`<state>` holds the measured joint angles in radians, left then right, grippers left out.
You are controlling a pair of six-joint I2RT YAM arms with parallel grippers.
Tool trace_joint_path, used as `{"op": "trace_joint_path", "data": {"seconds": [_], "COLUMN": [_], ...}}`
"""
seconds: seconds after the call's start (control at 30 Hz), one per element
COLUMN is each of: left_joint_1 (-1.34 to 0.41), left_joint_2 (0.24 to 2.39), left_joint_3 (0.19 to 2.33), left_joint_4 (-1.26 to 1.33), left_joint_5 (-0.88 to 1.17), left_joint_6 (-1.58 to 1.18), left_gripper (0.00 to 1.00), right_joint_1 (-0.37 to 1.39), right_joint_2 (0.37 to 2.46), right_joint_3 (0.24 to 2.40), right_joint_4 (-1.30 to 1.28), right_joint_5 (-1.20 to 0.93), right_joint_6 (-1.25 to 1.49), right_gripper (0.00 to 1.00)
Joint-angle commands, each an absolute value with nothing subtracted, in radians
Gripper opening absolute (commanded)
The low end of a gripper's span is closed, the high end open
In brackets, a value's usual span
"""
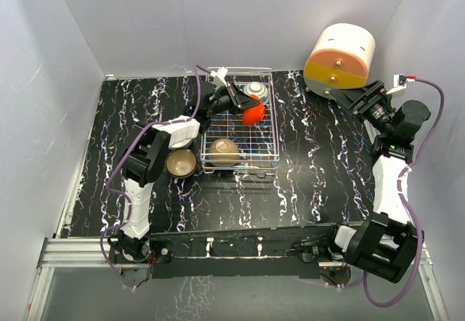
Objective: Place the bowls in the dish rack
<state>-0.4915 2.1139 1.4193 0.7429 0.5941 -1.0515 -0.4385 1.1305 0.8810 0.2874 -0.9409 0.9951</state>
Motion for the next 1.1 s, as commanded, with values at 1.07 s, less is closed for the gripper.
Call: {"op": "trace_joint_path", "data": {"seconds": [1.07], "left_joint_1": [-0.397], "left_joint_2": [2.131], "left_joint_3": [1.283], "left_joint_4": [0.749], "left_joint_5": [0.609], "left_joint_6": [-1.049], "left_gripper": [0.21], "right_joint_1": [-0.437], "right_joint_2": [1.142], "right_joint_3": [0.847], "right_joint_4": [0.312], "right_joint_5": [-0.912], "right_joint_6": [0.963], "right_gripper": [0.83]}}
